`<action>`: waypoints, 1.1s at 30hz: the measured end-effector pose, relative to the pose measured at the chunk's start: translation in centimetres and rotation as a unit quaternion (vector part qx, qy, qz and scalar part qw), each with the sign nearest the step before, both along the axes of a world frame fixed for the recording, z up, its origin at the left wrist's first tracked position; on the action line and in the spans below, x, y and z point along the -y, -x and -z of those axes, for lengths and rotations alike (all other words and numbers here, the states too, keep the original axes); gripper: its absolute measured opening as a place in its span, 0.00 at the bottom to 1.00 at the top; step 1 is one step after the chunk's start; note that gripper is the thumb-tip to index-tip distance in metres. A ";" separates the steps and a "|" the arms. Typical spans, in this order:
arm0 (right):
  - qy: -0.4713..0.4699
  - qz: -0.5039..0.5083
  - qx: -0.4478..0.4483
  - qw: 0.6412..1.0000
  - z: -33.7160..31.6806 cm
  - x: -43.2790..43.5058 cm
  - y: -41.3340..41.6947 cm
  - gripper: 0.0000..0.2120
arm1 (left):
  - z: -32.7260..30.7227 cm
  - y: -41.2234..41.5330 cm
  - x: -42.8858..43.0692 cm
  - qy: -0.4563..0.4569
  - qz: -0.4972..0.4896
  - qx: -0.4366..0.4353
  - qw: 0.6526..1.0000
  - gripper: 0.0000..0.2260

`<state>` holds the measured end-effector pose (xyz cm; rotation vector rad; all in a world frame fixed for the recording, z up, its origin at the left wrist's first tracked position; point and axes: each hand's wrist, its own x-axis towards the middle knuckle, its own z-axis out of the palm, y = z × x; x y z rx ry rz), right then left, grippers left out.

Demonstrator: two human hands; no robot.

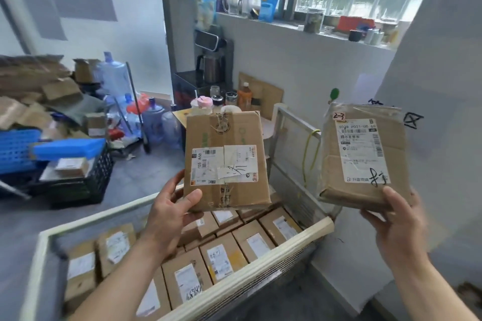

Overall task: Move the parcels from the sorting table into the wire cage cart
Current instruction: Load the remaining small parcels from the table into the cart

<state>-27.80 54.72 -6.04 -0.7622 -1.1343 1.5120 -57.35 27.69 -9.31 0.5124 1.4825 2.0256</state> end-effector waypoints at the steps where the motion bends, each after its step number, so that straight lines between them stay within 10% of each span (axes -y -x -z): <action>1: -0.003 -0.011 0.002 1.000 0.0 1.1 1.9 0.19 | 0.1 1.2 1.6 0.000 -0.010 0.003 1.000 0.23; 7: 0.004 -0.062 0.018 0.998 1.2 7.8 12.0 0.30 | 1.2 8.8 10.9 0.002 -0.056 0.018 0.998 0.24; 33: 0.094 -0.288 0.128 0.944 11.7 12.8 34.9 0.15 | 9.9 15.4 28.2 0.099 -0.305 0.118 0.940 0.26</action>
